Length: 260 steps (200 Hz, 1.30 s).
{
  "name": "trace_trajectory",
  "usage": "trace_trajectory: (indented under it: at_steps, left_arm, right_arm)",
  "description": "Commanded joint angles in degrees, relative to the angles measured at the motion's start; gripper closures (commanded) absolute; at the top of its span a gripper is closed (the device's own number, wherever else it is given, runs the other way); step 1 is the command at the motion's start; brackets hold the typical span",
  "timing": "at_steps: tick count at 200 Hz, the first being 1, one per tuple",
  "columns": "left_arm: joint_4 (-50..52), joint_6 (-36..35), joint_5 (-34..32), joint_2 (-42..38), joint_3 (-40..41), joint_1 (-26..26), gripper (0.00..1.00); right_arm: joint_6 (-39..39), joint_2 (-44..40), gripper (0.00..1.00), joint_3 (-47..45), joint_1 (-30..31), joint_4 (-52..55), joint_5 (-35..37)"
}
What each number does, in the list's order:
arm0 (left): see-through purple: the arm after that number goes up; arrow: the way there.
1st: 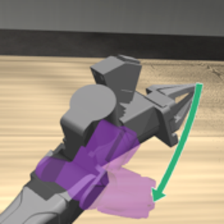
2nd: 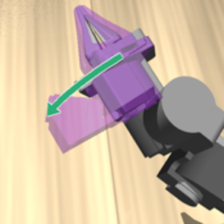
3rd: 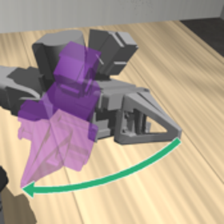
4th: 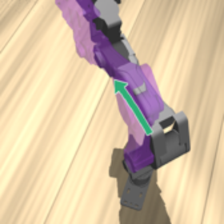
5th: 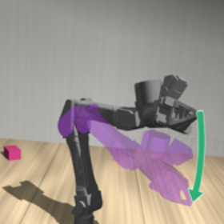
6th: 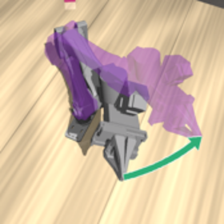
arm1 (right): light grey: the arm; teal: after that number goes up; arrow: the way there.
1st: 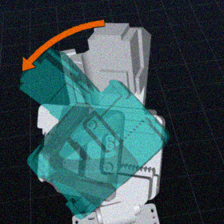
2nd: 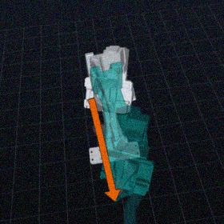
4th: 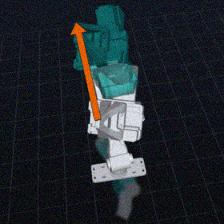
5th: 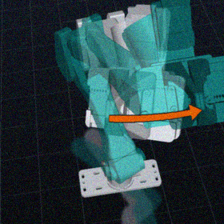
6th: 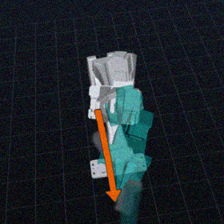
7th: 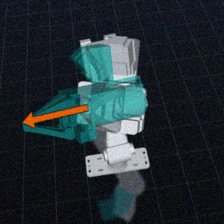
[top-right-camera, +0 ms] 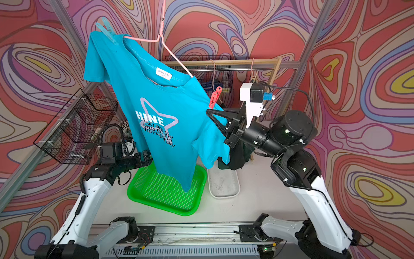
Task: Remove the clothespins securing t-shirts to the hanger
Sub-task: Pick up the hanger from the clothes rail.
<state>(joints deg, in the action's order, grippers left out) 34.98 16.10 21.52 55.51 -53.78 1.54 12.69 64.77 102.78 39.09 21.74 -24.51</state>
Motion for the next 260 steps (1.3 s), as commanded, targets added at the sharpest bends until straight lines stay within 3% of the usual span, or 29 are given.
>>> trace_trajectory:
  at_steps: [1,95,224,260]
  left_arm:
    - [3.06,-0.25,4.08,-5.68,2.15,-0.11,0.00]
    - [5.60,2.96,10.81,-15.42,3.38,-0.07,0.00]
    - [9.39,5.42,6.06,-16.36,-3.13,-0.08,0.00]
    - [9.21,6.41,7.59,-16.48,-3.84,-0.05,0.00]
  right_arm:
    - [0.84,-2.41,1.00,-2.71,0.24,-4.07,-0.14]
    - [4.52,-3.87,1.00,-12.33,0.20,-5.99,-1.99]
    - [6.29,-6.22,1.00,-22.79,0.24,-3.81,-6.84]
    - [6.28,-6.90,1.00,-26.68,0.20,-3.43,-6.60]
